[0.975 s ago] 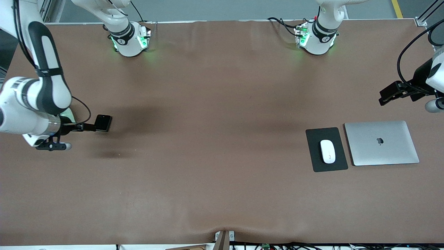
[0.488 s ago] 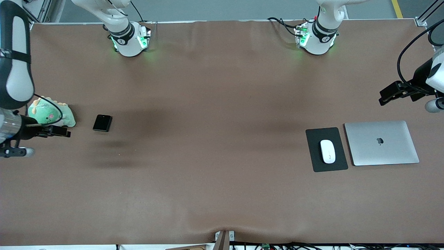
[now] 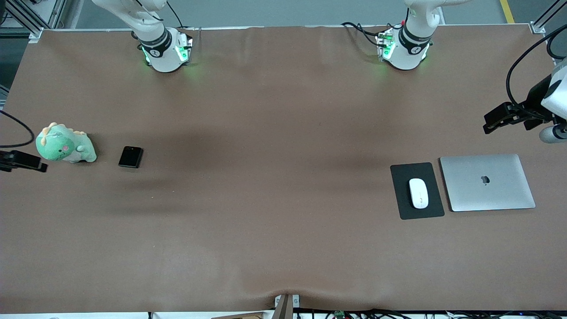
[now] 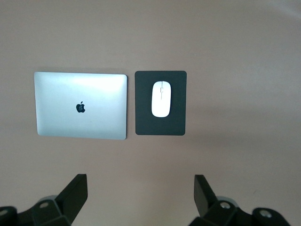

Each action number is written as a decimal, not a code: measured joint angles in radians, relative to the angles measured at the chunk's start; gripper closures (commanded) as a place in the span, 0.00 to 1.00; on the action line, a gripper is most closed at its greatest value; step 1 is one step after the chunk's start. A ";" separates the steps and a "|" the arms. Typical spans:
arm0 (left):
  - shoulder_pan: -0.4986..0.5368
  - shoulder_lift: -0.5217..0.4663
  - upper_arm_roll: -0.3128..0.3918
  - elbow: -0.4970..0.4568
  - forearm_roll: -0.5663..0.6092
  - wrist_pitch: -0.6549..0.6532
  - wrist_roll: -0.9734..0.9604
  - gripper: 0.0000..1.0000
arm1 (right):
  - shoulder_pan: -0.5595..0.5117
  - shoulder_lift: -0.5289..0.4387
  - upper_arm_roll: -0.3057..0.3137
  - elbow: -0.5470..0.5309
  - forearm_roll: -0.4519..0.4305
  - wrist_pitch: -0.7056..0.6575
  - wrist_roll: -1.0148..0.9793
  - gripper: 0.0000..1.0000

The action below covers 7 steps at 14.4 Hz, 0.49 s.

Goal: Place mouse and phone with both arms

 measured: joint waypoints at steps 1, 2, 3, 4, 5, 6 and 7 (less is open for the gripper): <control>0.000 0.000 0.000 0.000 0.000 0.000 0.000 0.00 | -0.013 -0.003 0.000 0.008 0.000 -0.054 -0.002 0.00; 0.000 0.000 0.000 0.000 0.000 0.000 0.000 0.00 | -0.020 -0.008 0.000 0.014 0.000 -0.094 -0.004 0.00; 0.000 0.000 0.000 0.000 0.000 0.000 0.000 0.00 | -0.021 -0.016 0.000 0.019 0.000 -0.113 -0.005 0.00; 0.000 0.000 0.000 0.000 0.000 0.000 0.000 0.00 | -0.021 -0.030 0.002 0.021 0.000 -0.127 -0.005 0.00; 0.000 0.000 0.000 0.000 0.000 0.000 0.001 0.00 | -0.020 -0.048 0.005 0.021 0.000 -0.151 -0.005 0.00; 0.000 0.000 0.000 0.000 0.000 0.000 0.001 0.00 | -0.020 -0.066 0.006 0.022 0.000 -0.174 -0.005 0.00; 0.000 0.000 0.000 0.000 0.000 -0.001 0.001 0.00 | -0.020 -0.083 0.006 0.021 0.000 -0.191 -0.005 0.00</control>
